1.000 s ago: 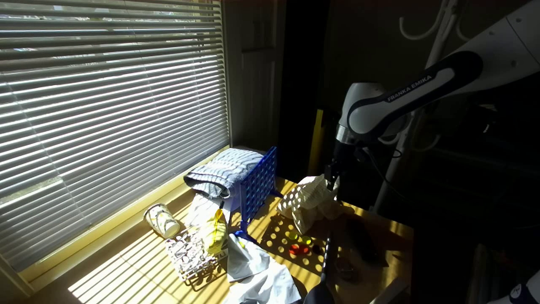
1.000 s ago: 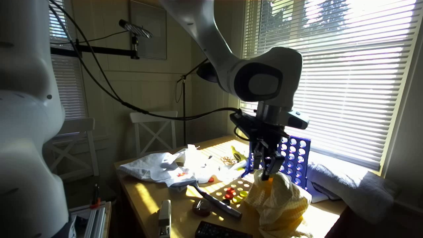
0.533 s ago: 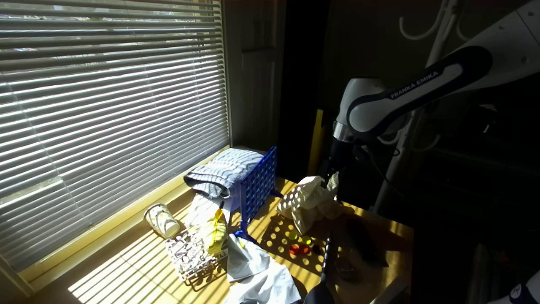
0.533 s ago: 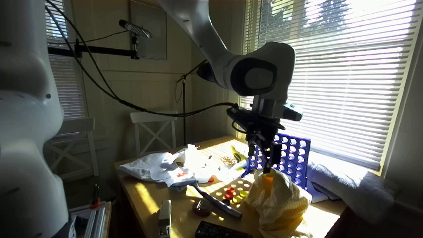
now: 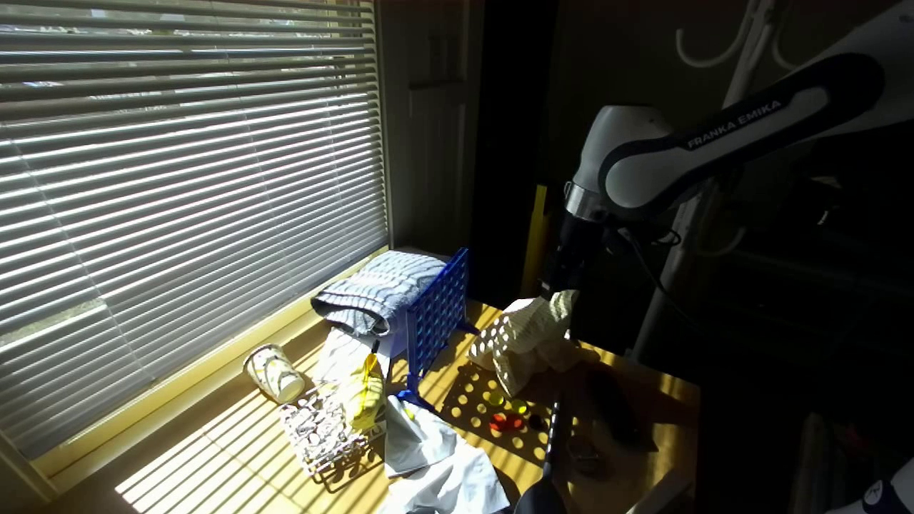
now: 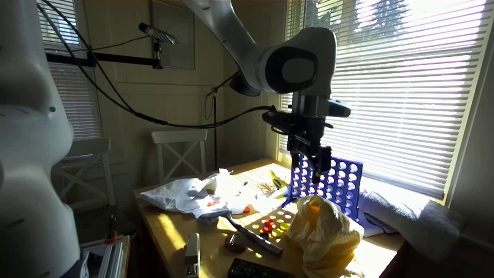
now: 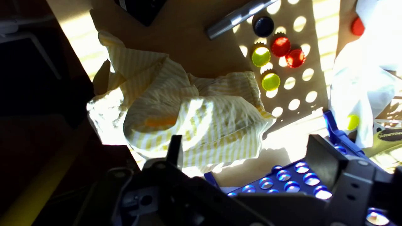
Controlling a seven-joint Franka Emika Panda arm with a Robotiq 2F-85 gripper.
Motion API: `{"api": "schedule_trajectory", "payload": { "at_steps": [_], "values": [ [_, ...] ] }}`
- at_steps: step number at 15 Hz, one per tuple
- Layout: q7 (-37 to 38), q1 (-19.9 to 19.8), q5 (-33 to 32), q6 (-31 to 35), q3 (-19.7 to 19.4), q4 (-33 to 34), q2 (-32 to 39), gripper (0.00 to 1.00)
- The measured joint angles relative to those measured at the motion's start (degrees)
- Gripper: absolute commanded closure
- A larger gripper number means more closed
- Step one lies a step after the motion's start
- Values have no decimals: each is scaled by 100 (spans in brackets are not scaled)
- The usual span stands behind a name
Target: Take the cloth off of the coat hanger and put it on the table
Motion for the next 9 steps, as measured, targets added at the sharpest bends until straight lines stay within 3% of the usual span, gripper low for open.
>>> {"api": "schedule_trajectory", "payload": {
  "at_steps": [5, 9],
  "values": [
    [180, 6, -491, 7, 8, -4, -286, 0],
    [186, 6, -516, 14, 17, -7, -366, 0]
  ]
}}
